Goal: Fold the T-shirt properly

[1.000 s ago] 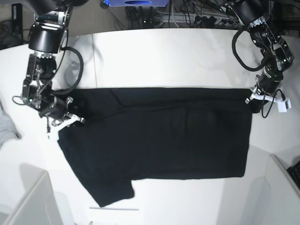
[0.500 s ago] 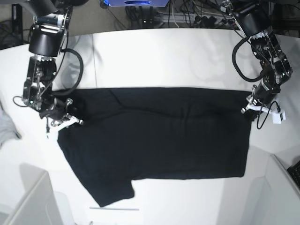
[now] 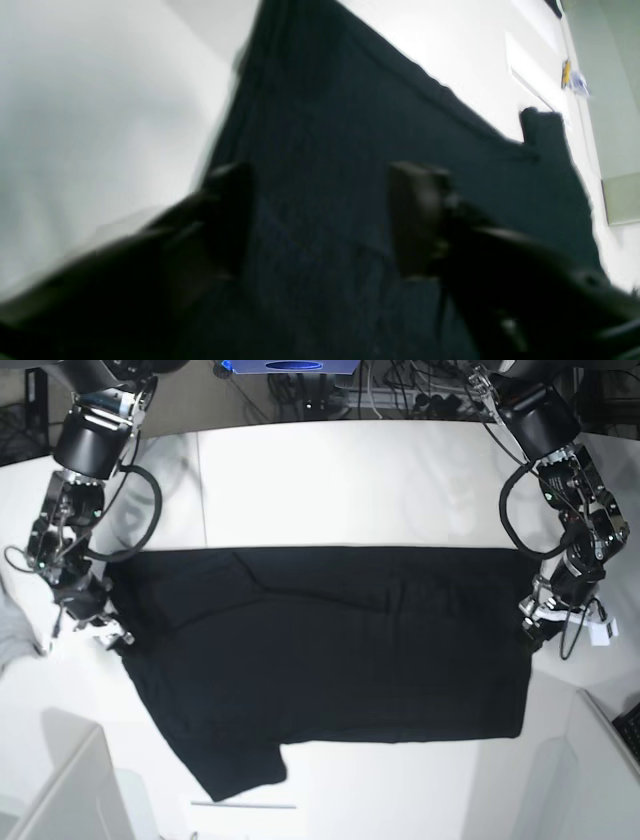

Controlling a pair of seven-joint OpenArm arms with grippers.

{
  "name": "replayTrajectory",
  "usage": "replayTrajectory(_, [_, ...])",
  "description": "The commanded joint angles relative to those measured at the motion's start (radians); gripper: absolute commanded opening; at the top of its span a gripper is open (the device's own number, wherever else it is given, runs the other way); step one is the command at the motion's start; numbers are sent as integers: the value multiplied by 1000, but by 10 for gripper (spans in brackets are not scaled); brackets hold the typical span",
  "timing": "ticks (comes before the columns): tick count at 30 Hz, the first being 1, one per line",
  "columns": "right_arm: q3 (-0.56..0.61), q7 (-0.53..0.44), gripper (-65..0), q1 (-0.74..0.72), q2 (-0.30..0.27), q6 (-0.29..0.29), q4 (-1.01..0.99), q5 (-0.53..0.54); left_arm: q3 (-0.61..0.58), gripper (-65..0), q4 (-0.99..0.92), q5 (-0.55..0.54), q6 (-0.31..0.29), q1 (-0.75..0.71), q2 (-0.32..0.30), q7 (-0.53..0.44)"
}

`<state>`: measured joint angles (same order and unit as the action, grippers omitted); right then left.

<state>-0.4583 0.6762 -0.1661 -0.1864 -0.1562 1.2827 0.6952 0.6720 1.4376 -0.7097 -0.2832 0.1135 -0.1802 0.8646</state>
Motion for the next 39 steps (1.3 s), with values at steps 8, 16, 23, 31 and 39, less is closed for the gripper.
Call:
replayTrajectory(8, [-155, -43, -306, 168, 83, 117, 323, 10, 193, -169, 176, -23, -4, -79, -12, -25])
replayTrajectory(16, [-244, -43, -302, 345, 239, 166, 463, 16, 242, -169, 231, -24, -9, -263, 80, -26])
replayTrajectory(23, [-253, -48, -300, 346, 255, 163, 314, 16, 269, -171, 81, -23, -123, -274, 109, -26])
replayTrajectory(31, [-245, -48, -300, 297, 236, 160, 225, 13, 263, -171, -7, -17, -123, -246, 109, -28])
replayTrajectory(39, [-244, -48, -300, 244, 232, 160, 174, 8, 263, -171, -100, -15, -116, -171, 109, -26])
